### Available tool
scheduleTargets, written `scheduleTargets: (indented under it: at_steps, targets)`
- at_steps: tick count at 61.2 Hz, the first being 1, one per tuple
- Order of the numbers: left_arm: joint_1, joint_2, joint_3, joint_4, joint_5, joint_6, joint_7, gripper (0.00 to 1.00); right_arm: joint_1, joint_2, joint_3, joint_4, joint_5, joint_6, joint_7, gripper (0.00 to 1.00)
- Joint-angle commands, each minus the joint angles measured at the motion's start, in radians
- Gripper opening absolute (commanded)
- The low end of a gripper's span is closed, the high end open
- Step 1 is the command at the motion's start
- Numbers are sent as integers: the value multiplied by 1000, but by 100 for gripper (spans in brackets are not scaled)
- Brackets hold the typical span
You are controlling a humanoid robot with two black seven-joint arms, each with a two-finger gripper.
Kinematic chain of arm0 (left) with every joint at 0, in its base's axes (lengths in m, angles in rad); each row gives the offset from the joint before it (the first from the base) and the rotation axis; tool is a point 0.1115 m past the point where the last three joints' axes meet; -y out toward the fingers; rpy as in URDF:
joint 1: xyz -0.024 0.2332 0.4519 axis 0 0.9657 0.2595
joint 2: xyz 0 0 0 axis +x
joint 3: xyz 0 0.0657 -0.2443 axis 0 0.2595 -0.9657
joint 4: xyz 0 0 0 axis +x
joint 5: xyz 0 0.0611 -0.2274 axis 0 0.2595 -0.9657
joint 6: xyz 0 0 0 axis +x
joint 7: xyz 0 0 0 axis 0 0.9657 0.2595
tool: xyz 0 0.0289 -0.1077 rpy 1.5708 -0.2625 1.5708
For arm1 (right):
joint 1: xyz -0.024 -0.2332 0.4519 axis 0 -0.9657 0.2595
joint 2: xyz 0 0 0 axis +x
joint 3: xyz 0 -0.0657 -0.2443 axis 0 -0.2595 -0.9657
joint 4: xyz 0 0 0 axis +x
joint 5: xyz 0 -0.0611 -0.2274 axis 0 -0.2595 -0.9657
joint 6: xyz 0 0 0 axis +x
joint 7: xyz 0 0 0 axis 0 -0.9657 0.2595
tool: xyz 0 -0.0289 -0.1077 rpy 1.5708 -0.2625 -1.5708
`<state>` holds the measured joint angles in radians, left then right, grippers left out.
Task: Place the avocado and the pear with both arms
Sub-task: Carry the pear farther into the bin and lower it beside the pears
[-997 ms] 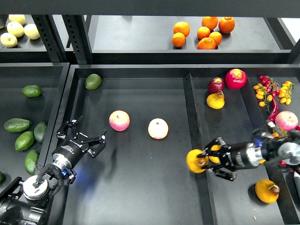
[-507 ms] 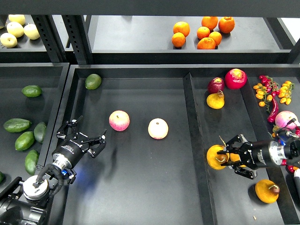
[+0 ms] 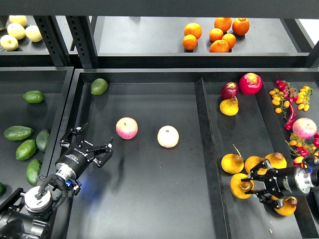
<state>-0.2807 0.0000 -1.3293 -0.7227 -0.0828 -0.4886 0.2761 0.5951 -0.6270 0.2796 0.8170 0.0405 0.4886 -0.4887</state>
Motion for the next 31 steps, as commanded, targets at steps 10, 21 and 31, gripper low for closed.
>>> scheduleTargets:
  at_steps: [10,21,31]
  targets:
    - [0,0,4,-1,0,0,0,99,-26,12,1,-48,-7,0,0,12]
    - [0,0,4,-3,0,0,0,99,-32,23,1,-79,-7,0,0,16]
    - [0,0,5,-3,0,0,0,99,-40,24,4,-85,-8,0,0,23]
